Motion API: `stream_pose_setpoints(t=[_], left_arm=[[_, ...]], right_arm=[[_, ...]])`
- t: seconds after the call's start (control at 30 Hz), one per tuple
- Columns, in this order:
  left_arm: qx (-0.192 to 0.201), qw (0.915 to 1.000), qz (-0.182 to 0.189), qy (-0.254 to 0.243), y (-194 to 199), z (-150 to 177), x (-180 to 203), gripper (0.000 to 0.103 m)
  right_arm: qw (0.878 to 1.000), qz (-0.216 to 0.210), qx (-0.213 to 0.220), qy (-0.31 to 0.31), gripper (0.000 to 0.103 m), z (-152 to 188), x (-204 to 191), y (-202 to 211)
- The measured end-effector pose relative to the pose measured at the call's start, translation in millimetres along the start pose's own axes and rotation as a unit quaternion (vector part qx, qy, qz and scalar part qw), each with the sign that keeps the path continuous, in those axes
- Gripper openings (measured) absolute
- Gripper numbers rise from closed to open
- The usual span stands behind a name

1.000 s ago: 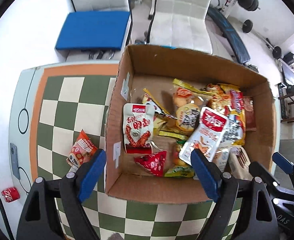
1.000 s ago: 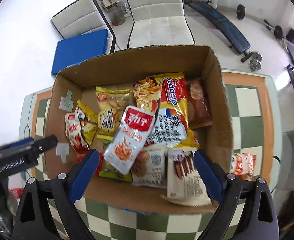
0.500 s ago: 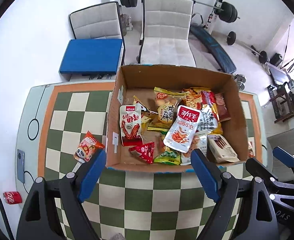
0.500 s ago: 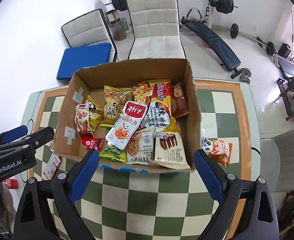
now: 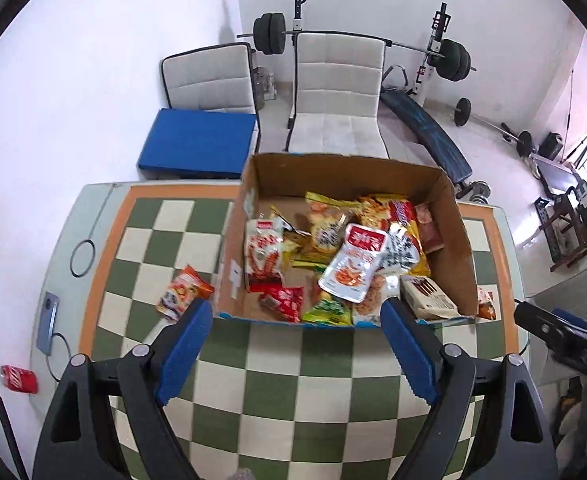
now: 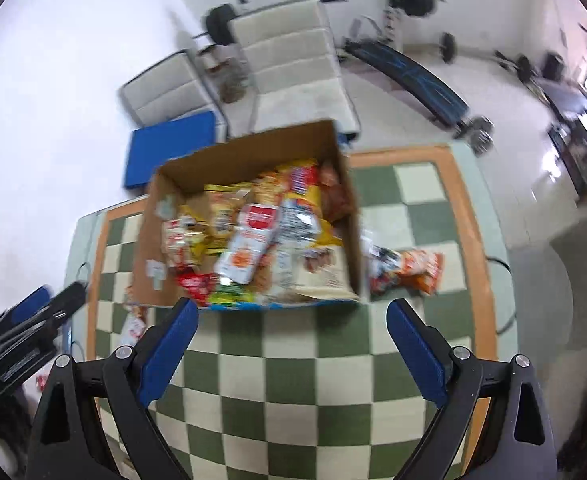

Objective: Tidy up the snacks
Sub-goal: 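Grasp the orange panda snack bag with the right tool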

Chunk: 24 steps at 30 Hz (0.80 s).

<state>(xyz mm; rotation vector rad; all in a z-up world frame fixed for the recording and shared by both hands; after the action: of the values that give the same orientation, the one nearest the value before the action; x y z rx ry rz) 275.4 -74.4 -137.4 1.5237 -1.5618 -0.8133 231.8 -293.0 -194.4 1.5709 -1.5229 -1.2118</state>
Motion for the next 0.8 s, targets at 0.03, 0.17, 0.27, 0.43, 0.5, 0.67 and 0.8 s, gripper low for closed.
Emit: stream_pose_setpoints(t=[0.03,0.17,0.27,0.43,0.5,0.67,0.8], left_arm=[[-0.002,1.0,-0.002,-0.001,-4,4,2,0.086],[-0.026,0.9995,-0.015,-0.007,-33,27,13,0.086],[-0.051,0.9985,-0.02,-0.005,-54,41,17,0.086],[-0.083,0.996,-0.033,0.006,-87,57,25,0.086],[-0.094,0.995,-0.032,0.011,-97,59,28,0.086],[-0.099,0.9944,-0.039,-0.001,-111,60,37,0.086],[-0.09,0.9947,-0.048,-0.013,-113,59,41,0.086]], right_arm=[[1.0,0.006,-0.01,-0.01,0.097,4,11,-6],[0.997,0.033,-0.059,-0.047,0.097,23,59,-44],[0.99,0.008,-0.097,-0.107,0.097,38,93,-79],[0.945,-0.086,-0.11,-0.295,0.097,52,149,-135],[0.93,-0.091,-0.111,-0.339,0.097,52,163,-153],[0.911,-0.071,-0.13,-0.385,0.091,42,180,-191],[0.914,-0.048,-0.153,-0.374,0.052,36,180,-212]])
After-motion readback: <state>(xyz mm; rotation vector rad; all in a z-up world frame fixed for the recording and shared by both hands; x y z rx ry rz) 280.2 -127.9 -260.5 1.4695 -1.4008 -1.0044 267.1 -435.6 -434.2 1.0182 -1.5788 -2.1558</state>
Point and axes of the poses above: each gripper's, at about its wrist camera, not at the fingertips, and y roughly against the way its jaws point, x to its right, z to its underside, the point moved 4 cm from there along -y, roughly the way its jaws point, and after that the axes turned 11 degrees about y, right-handed, at the moved point
